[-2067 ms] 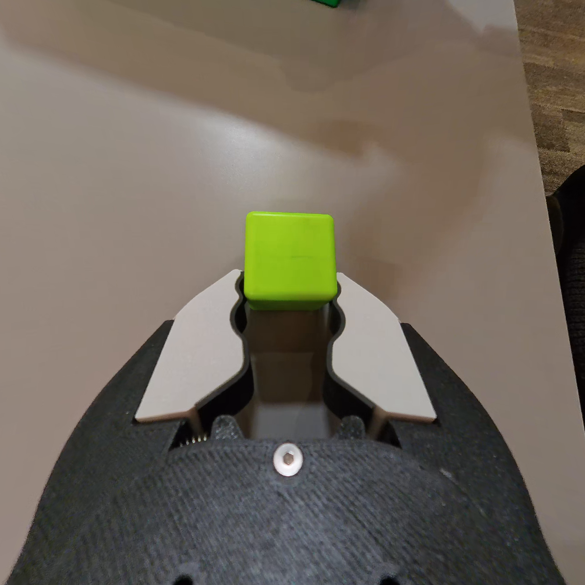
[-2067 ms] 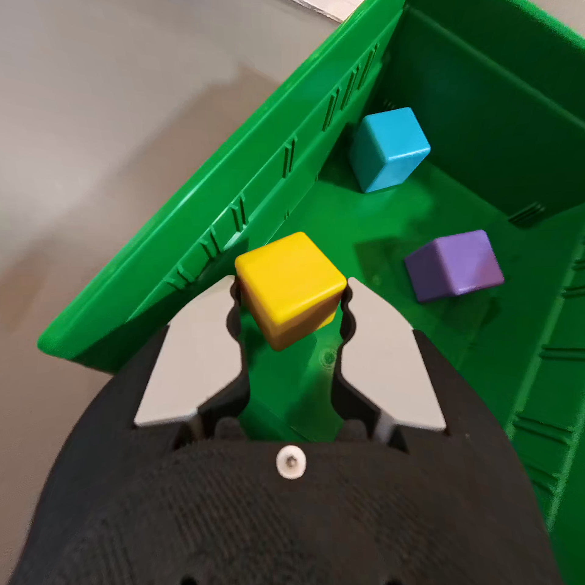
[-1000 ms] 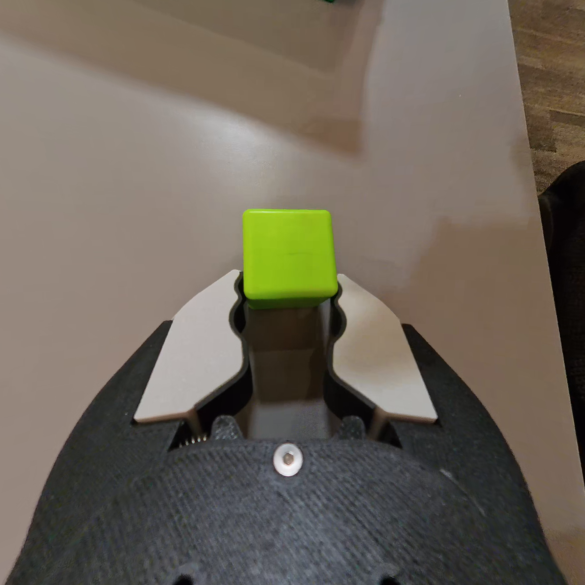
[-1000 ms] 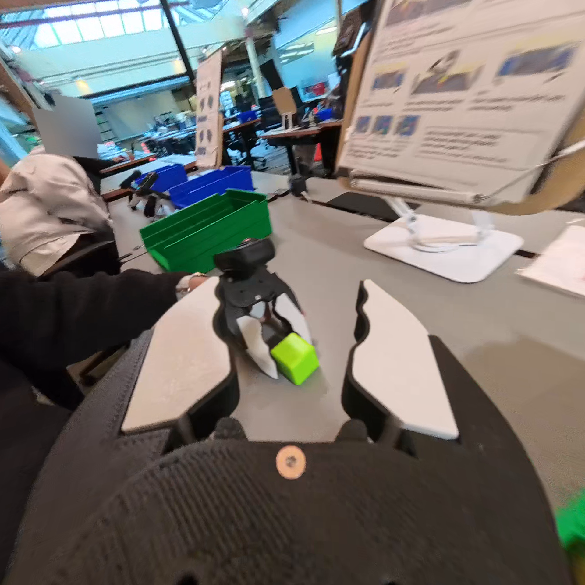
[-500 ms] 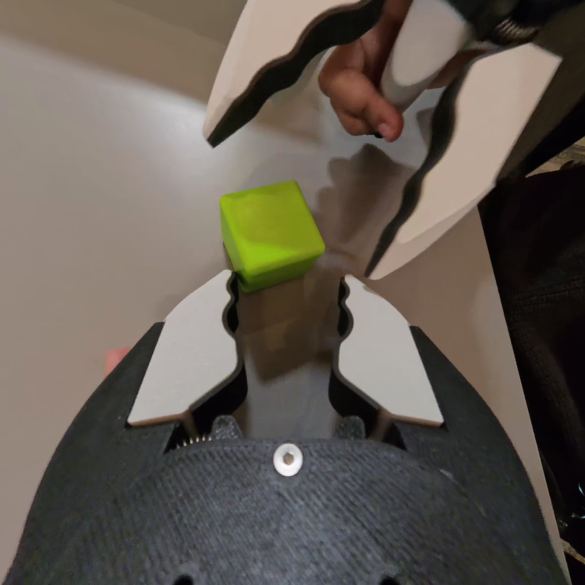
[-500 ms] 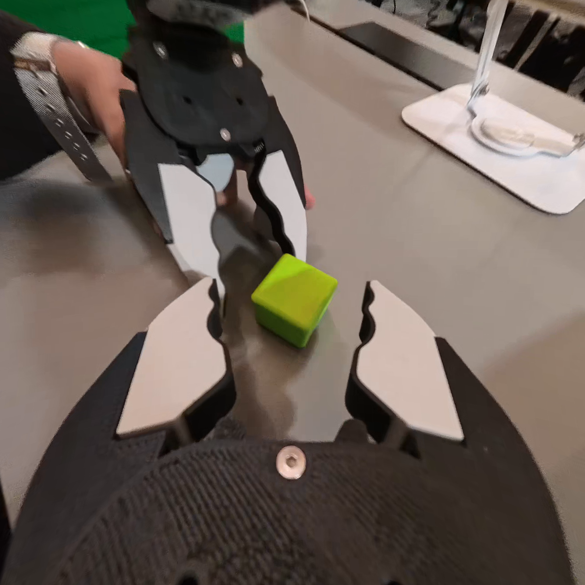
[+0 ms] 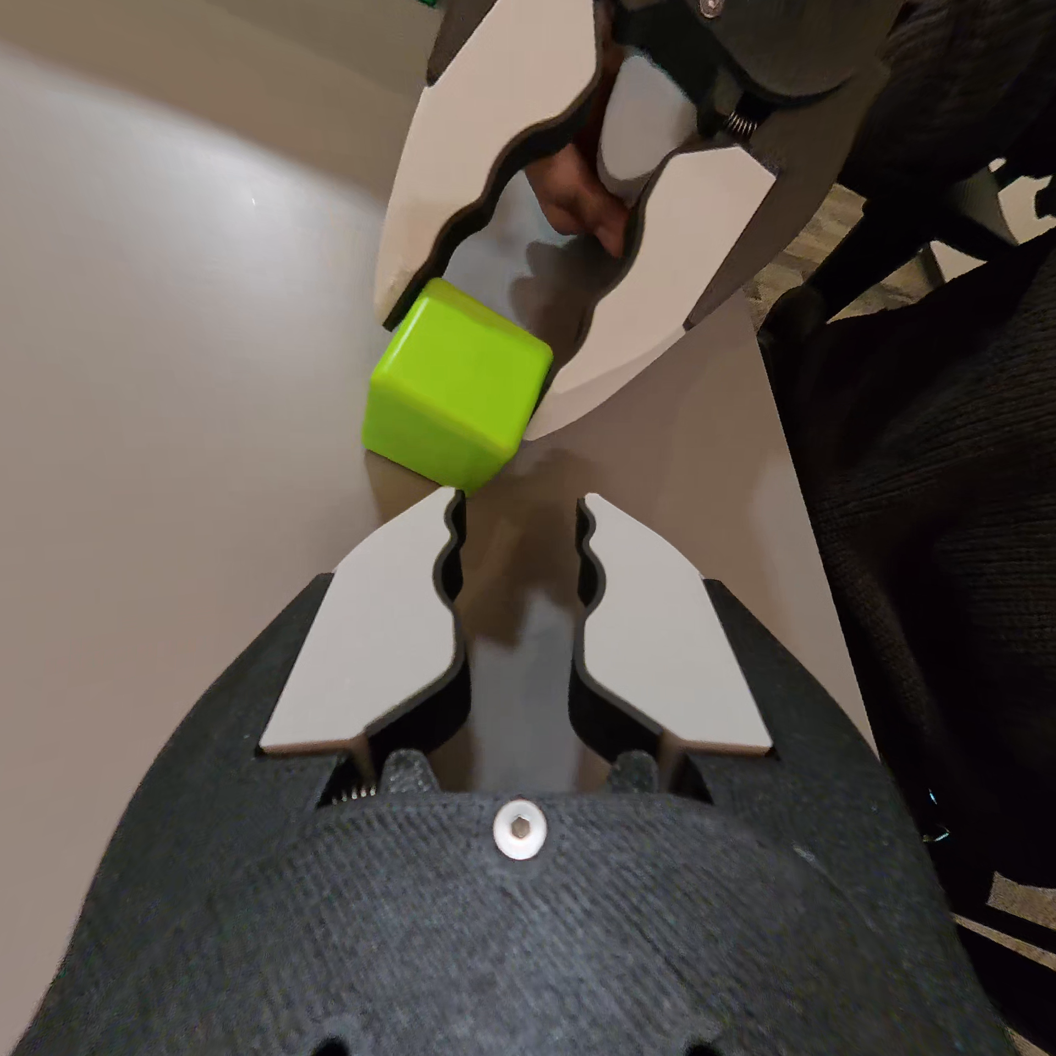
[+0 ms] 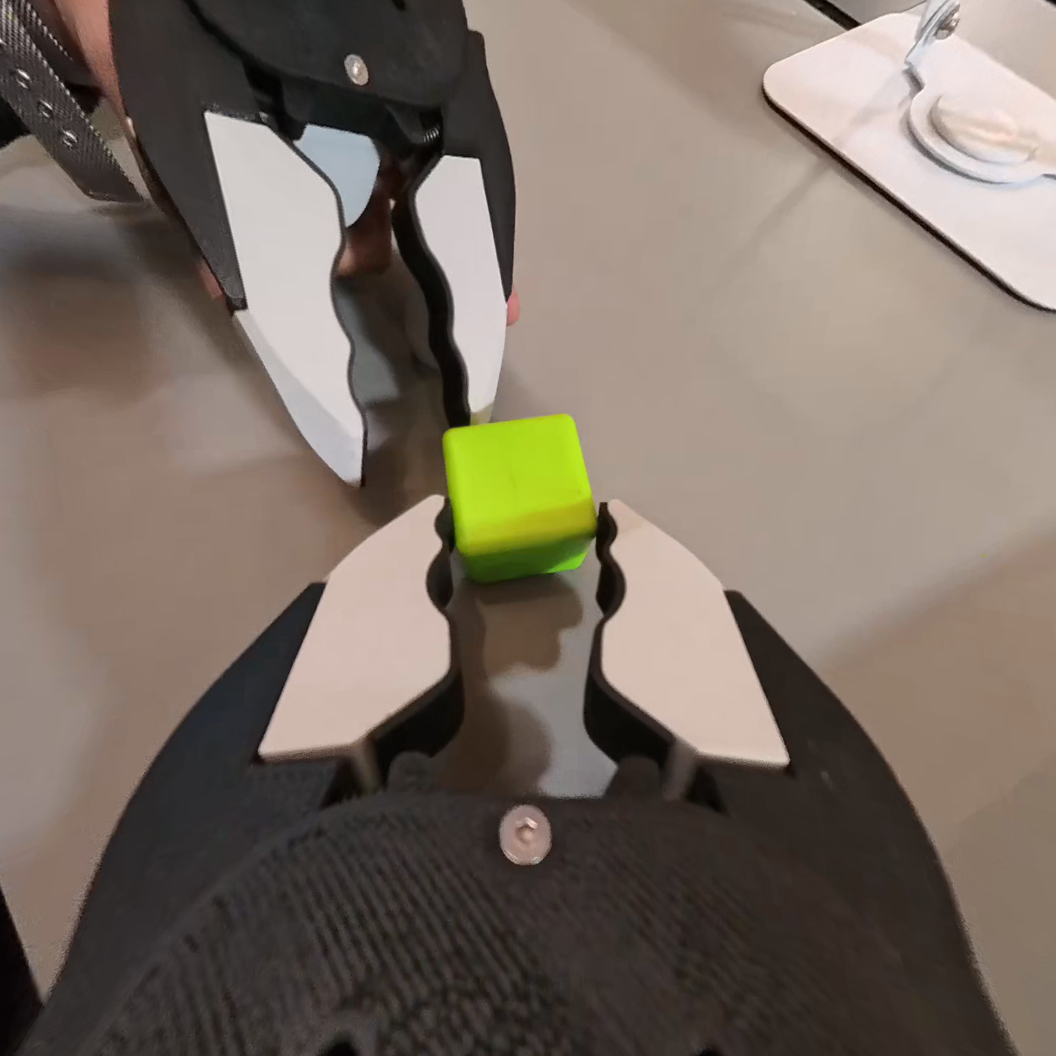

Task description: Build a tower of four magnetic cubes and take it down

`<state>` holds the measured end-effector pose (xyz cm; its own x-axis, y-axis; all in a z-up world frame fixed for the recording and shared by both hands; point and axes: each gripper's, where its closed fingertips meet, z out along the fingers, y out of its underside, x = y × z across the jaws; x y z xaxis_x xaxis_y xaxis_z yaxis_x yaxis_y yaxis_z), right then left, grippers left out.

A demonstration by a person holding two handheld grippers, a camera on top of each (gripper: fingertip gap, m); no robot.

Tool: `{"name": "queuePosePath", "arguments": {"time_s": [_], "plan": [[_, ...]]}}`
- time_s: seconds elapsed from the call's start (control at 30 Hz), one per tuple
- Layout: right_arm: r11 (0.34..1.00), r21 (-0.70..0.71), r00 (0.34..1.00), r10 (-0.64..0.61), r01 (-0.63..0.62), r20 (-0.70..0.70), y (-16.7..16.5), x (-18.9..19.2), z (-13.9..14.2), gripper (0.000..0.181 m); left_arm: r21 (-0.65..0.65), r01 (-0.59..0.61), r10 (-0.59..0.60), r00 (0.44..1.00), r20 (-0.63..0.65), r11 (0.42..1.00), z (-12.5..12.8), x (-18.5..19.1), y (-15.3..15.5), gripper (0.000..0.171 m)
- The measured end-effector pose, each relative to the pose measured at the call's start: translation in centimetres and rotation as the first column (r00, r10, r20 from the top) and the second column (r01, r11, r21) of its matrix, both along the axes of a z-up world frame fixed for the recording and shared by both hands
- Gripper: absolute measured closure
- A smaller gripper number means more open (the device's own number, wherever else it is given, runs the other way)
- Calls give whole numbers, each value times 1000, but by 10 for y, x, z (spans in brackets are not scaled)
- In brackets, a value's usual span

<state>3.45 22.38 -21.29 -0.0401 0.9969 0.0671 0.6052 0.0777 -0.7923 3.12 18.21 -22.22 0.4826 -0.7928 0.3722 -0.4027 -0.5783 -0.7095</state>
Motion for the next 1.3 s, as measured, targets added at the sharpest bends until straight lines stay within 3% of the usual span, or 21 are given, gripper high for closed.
{"name": "queuePosePath", "arguments": {"time_s": [0.17, 0.4, 0.5, 0.63, 0.77, 0.9, 0.97, 1.07, 1.2, 1.3], "plan": [[1000, 11, 998, 6, -5, -59, 3, 2, 22, 132, -9, -7, 7, 1000, 12, 1000, 1, -1, 0, 135], [995, -77, 977, 38, -55, -209, -13, 35, 96, 132, -16, -15, 15, 1000, 21, 1000, 1, -1, 1, 134], [999, -39, 979, -39, 32, -198, -3, 74, 116, 132, -5, -20, 20, 1000, 8, 1000, 1, -1, 1, 134], [944, 128, 951, -295, 305, -92, 65, 152, 130, 132, -3, -26, 26, 1000, 7, 1000, 1, 0, 2, 133], [854, 225, 839, -510, 469, 190, 154, 232, 110, 132, -8, -26, 26, 1000, 7, 1000, 1, 3, 4, 134], [852, 83, 728, -489, 518, 479, 209, 264, 65, 132, 11, -34, 35, 999, -32, 999, -2, 5, 7, 134], [853, 35, 666, -432, 521, 608, 220, 271, 46, 132, 28, -46, 47, 997, -54, 999, -3, 7, 9, 133], [870, 98, 527, -378, 483, 761, 233, 284, 28, 132, 62, -48, 53, 995, -84, 997, -5, 8, 9, 132], [896, 167, 357, -327, 412, 875, 243, 290, 15, 132, 74, -45, 52, 994, -98, 996, -6, 9, 8, 131], [915, 168, 271, -278, 366, 922, 243, 294, 9, 132, 68, -45, 51, 995, -89, 997, -5, 9, 8, 130]]}}
